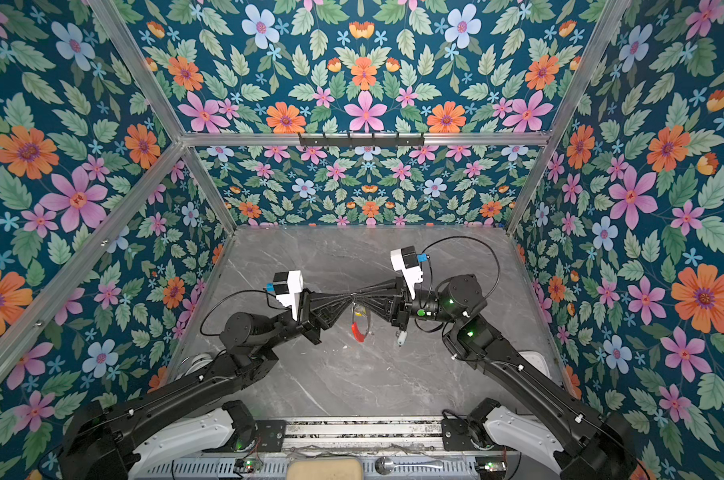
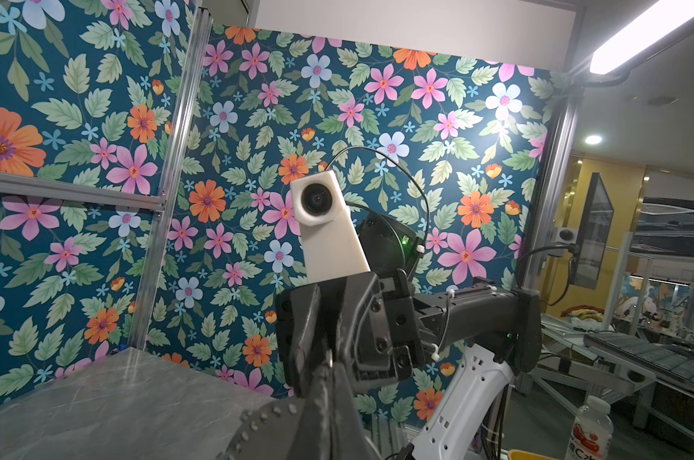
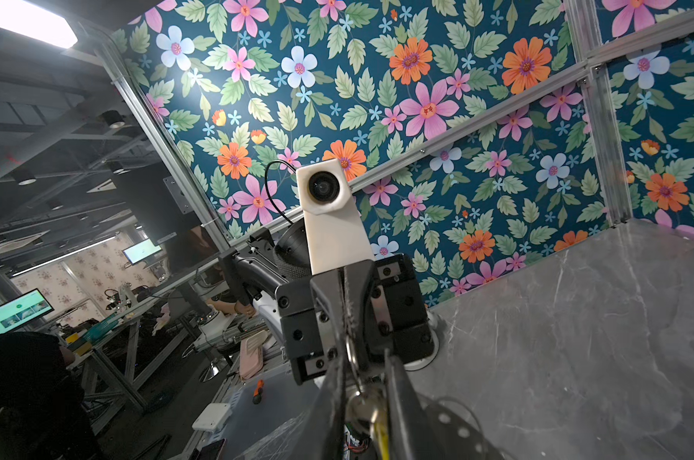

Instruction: Remove the keys from the keyring

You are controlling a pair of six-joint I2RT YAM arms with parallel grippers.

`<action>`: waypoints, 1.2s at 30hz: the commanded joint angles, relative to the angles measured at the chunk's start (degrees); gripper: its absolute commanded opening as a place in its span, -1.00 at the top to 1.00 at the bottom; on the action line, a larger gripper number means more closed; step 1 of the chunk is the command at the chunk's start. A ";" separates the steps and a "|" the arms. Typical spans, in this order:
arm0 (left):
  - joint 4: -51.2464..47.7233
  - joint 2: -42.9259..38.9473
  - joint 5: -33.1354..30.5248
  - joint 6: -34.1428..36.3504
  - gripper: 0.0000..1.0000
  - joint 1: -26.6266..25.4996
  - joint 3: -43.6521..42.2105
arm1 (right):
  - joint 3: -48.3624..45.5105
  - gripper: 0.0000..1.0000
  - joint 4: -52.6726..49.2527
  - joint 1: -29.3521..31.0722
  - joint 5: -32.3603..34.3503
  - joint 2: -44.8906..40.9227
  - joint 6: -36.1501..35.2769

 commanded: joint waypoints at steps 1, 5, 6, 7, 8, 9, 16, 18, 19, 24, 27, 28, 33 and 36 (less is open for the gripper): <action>3.63 0.36 0.81 -0.45 1.00 -0.02 0.14 | 0.28 0.76 1.71 0.03 -1.34 -0.18 0.79; 3.73 0.63 0.75 -0.50 1.00 -0.04 0.30 | 0.24 0.94 0.55 0.02 -1.60 -0.61 0.37; 3.73 0.67 0.67 -0.49 1.00 -0.05 0.36 | 0.32 0.97 0.27 0.15 -1.81 -0.63 0.27; 3.81 0.80 0.61 -0.50 1.00 -0.04 0.39 | 0.50 1.00 -0.36 0.21 -2.03 -0.62 0.11; 3.82 0.82 0.60 -0.45 1.00 -0.04 0.41 | 0.79 1.00 -1.43 0.31 -2.13 -0.63 -0.28; 3.82 0.98 0.68 -0.61 1.00 -0.02 0.48 | 1.12 1.00 -2.88 0.42 -2.13 -0.71 -0.90; -6.59 -1.49 2.16 -0.87 0.44 0.42 2.17 | 7.27 1.00 -26.41 0.42 1.16 -4.17 -12.45; -11.00 -2.25 3.70 -1.00 0.35 1.10 3.22 | 10.42 1.00 -35.16 0.41 2.18 -4.28 -16.67; -13.32 -2.55 4.69 -1.10 0.33 1.62 3.89 | 11.94 1.00 -38.83 0.44 2.54 -4.11 -18.75; -18.29 -2.40 13.57 -6.04 0.31 5.55 5.97 | 18.73 1.00 -52.94 0.44 5.09 -2.69 -27.01; -19.90 -1.50 19.67 -8.04 0.31 7.44 7.68 | 21.71 1.00 -57.42 0.40 6.23 -1.49 -30.24; -20.79 -1.10 21.43 -8.06 0.31 7.58 8.50 | 22.43 1.00 -58.14 0.45 6.30 -1.14 -30.89; -24.39 0.95 27.01 -7.09 0.30 7.52 11.56 | 25.38 1.00 -60.61 0.41 5.48 0.88 -32.65; -24.85 2.36 28.92 -6.99 0.30 7.56 12.80 | 26.91 1.00 -61.86 0.44 4.82 2.03 -33.27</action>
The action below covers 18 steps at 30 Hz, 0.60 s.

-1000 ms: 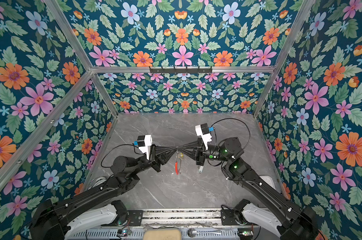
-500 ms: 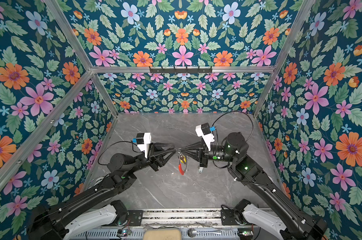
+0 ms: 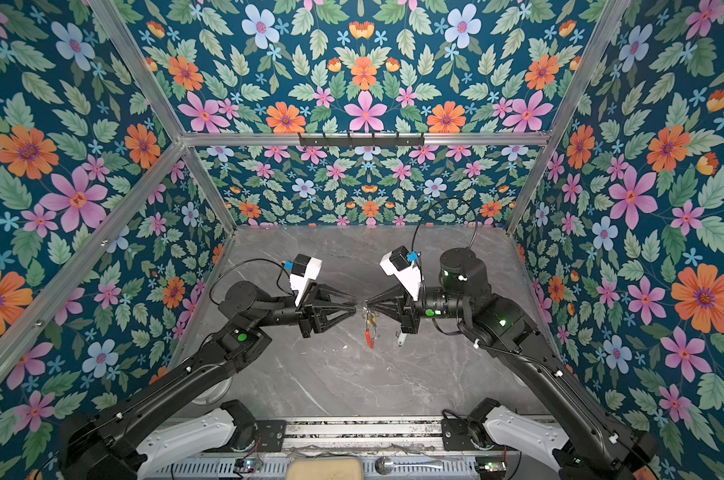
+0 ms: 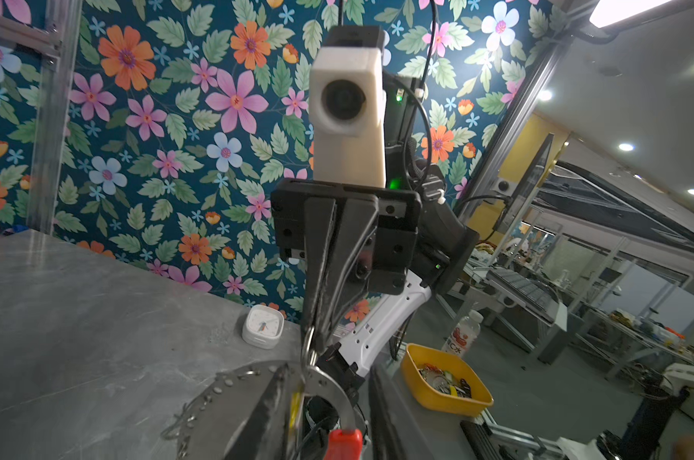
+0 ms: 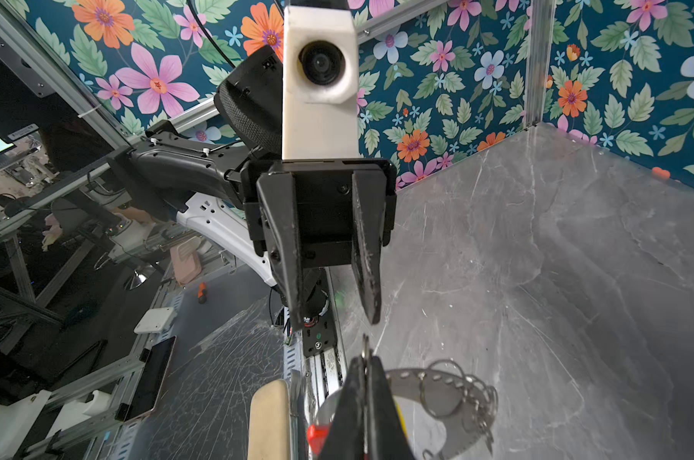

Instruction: Remove the keys from the keyring

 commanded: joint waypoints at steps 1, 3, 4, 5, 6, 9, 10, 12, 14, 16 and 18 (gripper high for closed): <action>-2.07 0.97 4.63 0.11 0.30 0.08 1.37 | 1.57 1.00 -2.33 0.05 -0.80 0.71 -2.42; -4.92 1.55 4.70 1.77 0.31 0.05 2.46 | 2.15 1.00 -2.95 0.05 -1.07 1.02 -2.64; -5.51 1.66 4.80 2.14 0.31 0.06 2.75 | 2.50 1.00 -3.42 0.05 -1.07 1.18 -2.71; -6.06 1.75 4.76 2.46 0.31 0.07 3.01 | 2.68 1.00 -3.76 0.04 -1.31 1.29 -2.89; -6.64 1.82 4.72 2.90 0.33 0.06 3.22 | 2.77 1.00 -3.96 0.05 -1.33 1.44 -3.00; -7.75 2.19 4.99 3.61 0.41 0.02 3.88 | 3.13 1.00 -4.54 0.07 -1.40 1.73 -3.27; -8.04 2.43 5.14 3.75 0.45 0.02 4.18 | 3.10 1.00 -4.56 0.06 -1.42 1.75 -3.23; -8.22 2.96 5.50 3.75 0.52 0.07 4.54 | 3.15 1.00 -4.71 0.15 -1.44 1.90 -3.27; -8.69 3.44 5.81 3.91 0.60 0.04 4.98 | 3.44 1.00 -5.03 0.27 -1.34 2.12 -3.34; -9.17 3.84 6.25 4.01 0.67 0.08 5.50 | 3.70 1.00 -5.46 0.24 -1.04 2.34 -3.46; -10.11 4.26 6.63 4.44 0.72 0.05 6.09 | 3.93 1.00 -5.89 0.40 -0.74 2.52 -3.78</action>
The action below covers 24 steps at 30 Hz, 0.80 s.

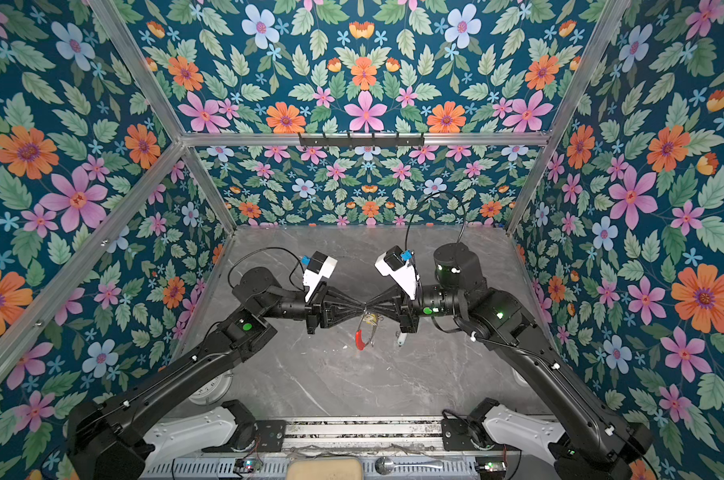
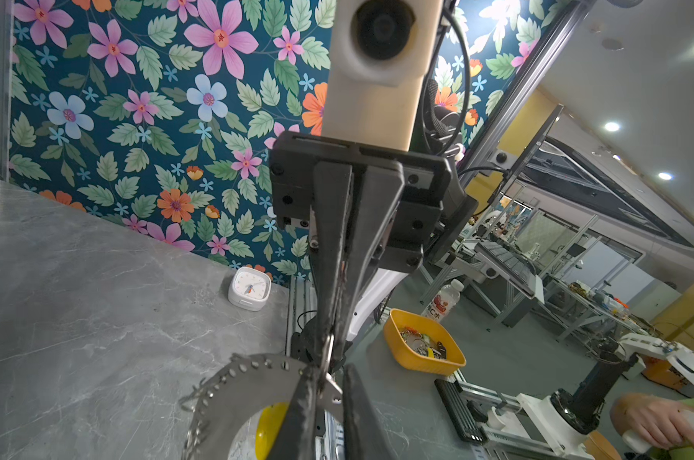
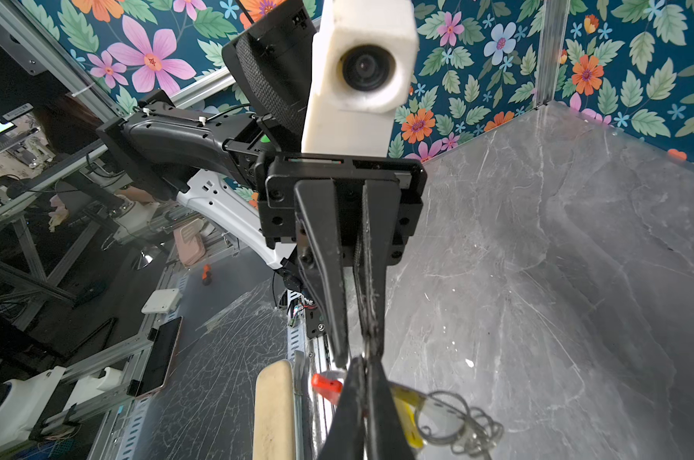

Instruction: Remove the keys from the keyring

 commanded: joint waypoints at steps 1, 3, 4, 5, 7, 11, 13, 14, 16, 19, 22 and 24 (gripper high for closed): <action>-1.08 0.35 1.79 1.28 0.73 0.02 1.16 | 0.70 1.00 -0.45 0.16 -0.09 0.10 -1.27; -1.95 0.74 2.21 1.67 0.73 0.03 1.78 | 0.88 1.00 -0.66 0.23 -0.05 0.27 -1.28; -2.35 0.83 2.41 1.84 0.73 0.03 2.08 | 0.96 1.00 -0.75 0.19 0.06 0.36 -1.36; -3.08 0.99 2.42 2.27 0.74 -0.06 2.38 | 0.99 1.00 -0.74 0.25 0.24 0.44 -1.37; -4.21 1.25 2.62 2.88 0.78 -0.03 2.94 | 1.12 1.00 -0.72 0.27 0.53 0.47 -1.37; -4.19 1.22 2.50 3.38 0.97 -0.61 3.13 | 1.15 1.00 0.48 0.74 1.01 0.70 -0.72; -4.18 0.36 0.34 4.71 1.00 -1.43 2.84 | 0.82 1.00 2.06 1.19 2.12 0.64 0.09; -4.12 -0.18 -1.45 5.37 1.00 -1.78 2.47 | 0.25 0.97 3.75 1.35 3.43 0.23 0.84; -2.74 -1.29 -4.62 5.83 1.00 -1.98 1.39 | -1.80 0.56 8.40 1.35 5.19 -1.68 2.68; 1.43 -3.71 -11.56 5.83 1.00 -2.08 -1.29 | -7.04 0.14 18.45 1.47 8.64 -6.14 6.01; 6.03 -6.74 -19.38 7.05 1.00 -2.15 -5.00 | -14.03 0.04 29.74 1.48 12.32 -10.80 9.60; 9.80 -8.37 -23.31 7.59 1.00 -2.21 -7.38 | -17.47 0.00 34.61 1.42 13.85 -12.97 11.61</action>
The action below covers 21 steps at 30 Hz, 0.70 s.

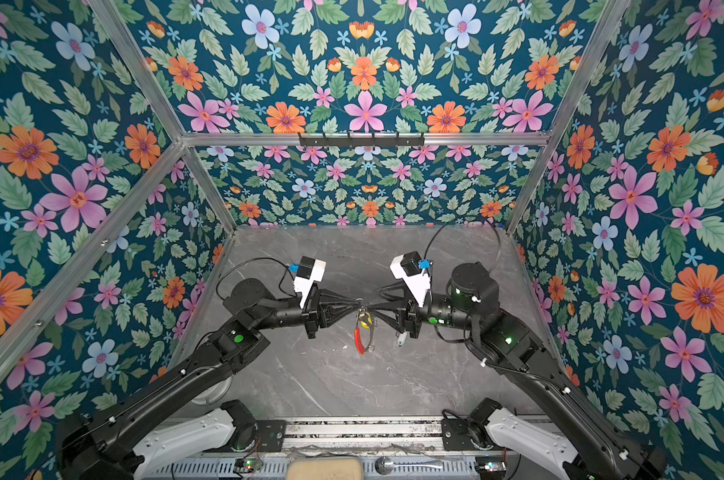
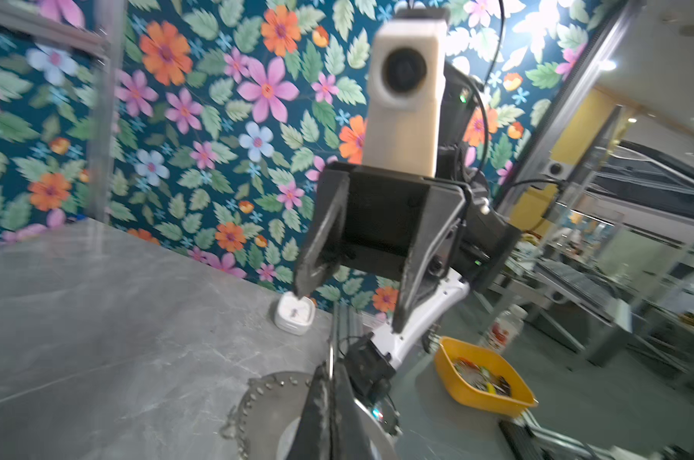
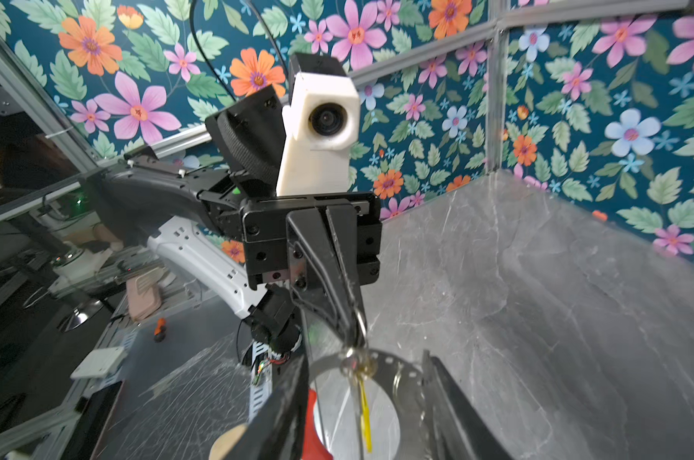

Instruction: Remove the keys from the keyring

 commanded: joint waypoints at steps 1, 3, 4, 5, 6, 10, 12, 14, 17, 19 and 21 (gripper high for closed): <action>10.82 -1.89 -9.64 1.47 1.00 -0.09 -2.79 | -4.12 0.00 15.20 0.06 5.19 -2.46 5.30; 15.10 -2.32 -11.62 1.26 1.00 -0.39 -4.40 | -5.66 -0.01 16.56 0.06 6.19 -3.09 6.31; 17.00 -2.33 -12.31 1.19 1.00 -0.56 -5.12 | -6.16 -0.01 16.87 0.05 6.33 -3.04 6.73; 18.74 -2.31 -12.81 1.21 1.00 -0.67 -5.65 | -6.55 -0.02 17.07 0.05 6.25 -2.89 7.18; 20.00 -2.18 -13.27 1.19 1.00 -0.75 -6.11 | -6.91 -0.02 17.32 -0.01 6.01 -2.76 7.40; 24.85 -1.87 -14.81 1.17 1.00 -1.09 -7.77 | -8.75 -0.03 19.14 0.19 5.75 -2.58 8.72; 28.03 -1.72 -15.17 0.74 1.00 -1.19 -8.73 | -9.46 -0.05 19.91 0.32 5.83 -2.49 9.09; 30.42 -1.22 -14.91 0.26 1.00 -1.28 -9.06 | -9.79 -0.05 20.01 0.47 6.15 -2.25 9.38; 31.86 -0.58 -14.08 -0.27 1.00 -1.36 -8.84 | -9.74 -0.06 19.97 0.53 6.01 -2.02 9.35; 31.90 -0.24 -13.65 -0.37 1.00 -1.43 -8.65 | -9.79 -0.06 19.91 0.57 5.57 -1.89 9.30; 32.08 -0.13 -13.35 -0.46 1.00 -1.44 -8.61 | -9.74 -0.07 19.93 0.63 4.90 -1.70 9.32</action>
